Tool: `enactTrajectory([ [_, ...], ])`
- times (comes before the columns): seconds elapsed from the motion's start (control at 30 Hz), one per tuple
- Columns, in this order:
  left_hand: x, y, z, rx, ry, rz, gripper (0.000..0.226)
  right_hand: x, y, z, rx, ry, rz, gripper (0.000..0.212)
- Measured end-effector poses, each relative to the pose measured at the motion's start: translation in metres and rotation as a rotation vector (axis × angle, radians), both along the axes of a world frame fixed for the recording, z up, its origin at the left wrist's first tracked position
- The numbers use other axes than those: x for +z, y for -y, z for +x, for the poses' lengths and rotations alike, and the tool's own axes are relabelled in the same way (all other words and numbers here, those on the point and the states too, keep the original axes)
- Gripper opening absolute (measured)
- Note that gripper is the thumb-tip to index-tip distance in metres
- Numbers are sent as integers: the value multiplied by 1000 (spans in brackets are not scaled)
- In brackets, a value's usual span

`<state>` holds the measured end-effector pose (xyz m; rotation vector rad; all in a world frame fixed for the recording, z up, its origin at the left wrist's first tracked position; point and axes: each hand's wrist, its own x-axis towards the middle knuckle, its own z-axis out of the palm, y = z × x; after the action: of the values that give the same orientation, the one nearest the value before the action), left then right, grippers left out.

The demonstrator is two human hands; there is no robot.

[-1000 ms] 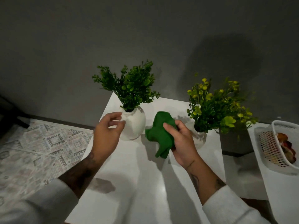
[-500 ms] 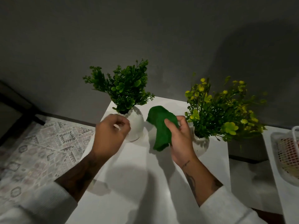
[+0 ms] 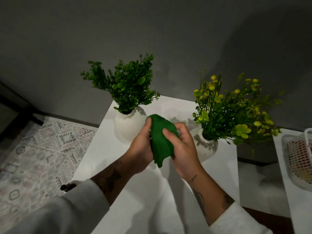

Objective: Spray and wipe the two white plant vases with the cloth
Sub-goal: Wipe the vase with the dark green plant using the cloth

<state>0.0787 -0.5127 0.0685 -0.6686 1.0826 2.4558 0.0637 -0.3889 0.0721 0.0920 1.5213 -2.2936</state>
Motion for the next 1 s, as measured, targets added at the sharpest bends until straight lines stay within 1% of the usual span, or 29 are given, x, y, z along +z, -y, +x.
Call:
enactTrajectory([
  [0.07, 3, -1, -4, 20, -40, 92, 73, -2, -1, 2, -11, -4, 21, 14],
  [0.17, 3, 2, -8, 12, -76, 82, 70, -4, -4, 2, -48, 11, 92, 14],
  [0.27, 3, 1, -11, 8, -50, 47, 66, -9, -9, 0, -47, 45, 176, 9],
  [0.37, 2, -4, -12, 37, -23, -18, 54, -13, -12, 0, -14, 36, 346, 8],
  [0.43, 1, -6, -14, 81, -50, -96, 40, -15, -16, 2, 12, -16, 517, 6],
  [0.47, 2, -7, -15, 102, -68, -135, 35, -17, -18, 3, 12, -60, 618, 8],
  [0.53, 4, -9, -15, 120, -88, -200, 28, -21, -20, 6, -20, -184, 772, 32],
  [0.57, 5, -10, -15, 115, -95, -233, 25, -22, -19, 9, -48, -247, 792, 43],
  [0.6, 7, -11, -14, 103, -112, -279, 23, -22, -16, 11, -71, -285, 776, 50],
  [0.63, 9, -12, -13, 87, -143, -341, 21, -22, -12, 12, -89, -277, 733, 51],
  [0.67, 10, -13, -13, 72, -182, -416, 19, -22, -9, 14, -106, -202, 671, 48],
  [0.7, 12, -14, -11, 59, -224, -489, 17, -21, -6, 15, -120, -65, 585, 47],
  [0.73, 12, -16, -10, 48, -262, -552, 15, -22, -4, 15, -127, 119, 477, 47],
  [0.8, 12, -18, -6, 17, -327, -648, 15, -26, -5, 12, -94, 502, 188, 52],
  [0.83, 12, -19, -3, -8, -353, -684, 17, -26, -5, 10, -57, 623, 49, 56],
  [0.87, 11, -20, -1, -35, -370, -711, 18, -27, -5, 9, -22, 684, -65, 61],
  [0.9, 10, -21, 3, -58, -382, -720, 20, -27, -5, 7, -13, 702, -161, 65],
  [1.0, 11, -19, 13, -110, -443, -750, 22, -27, -4, -2, -24, 639, -334, 66],
])
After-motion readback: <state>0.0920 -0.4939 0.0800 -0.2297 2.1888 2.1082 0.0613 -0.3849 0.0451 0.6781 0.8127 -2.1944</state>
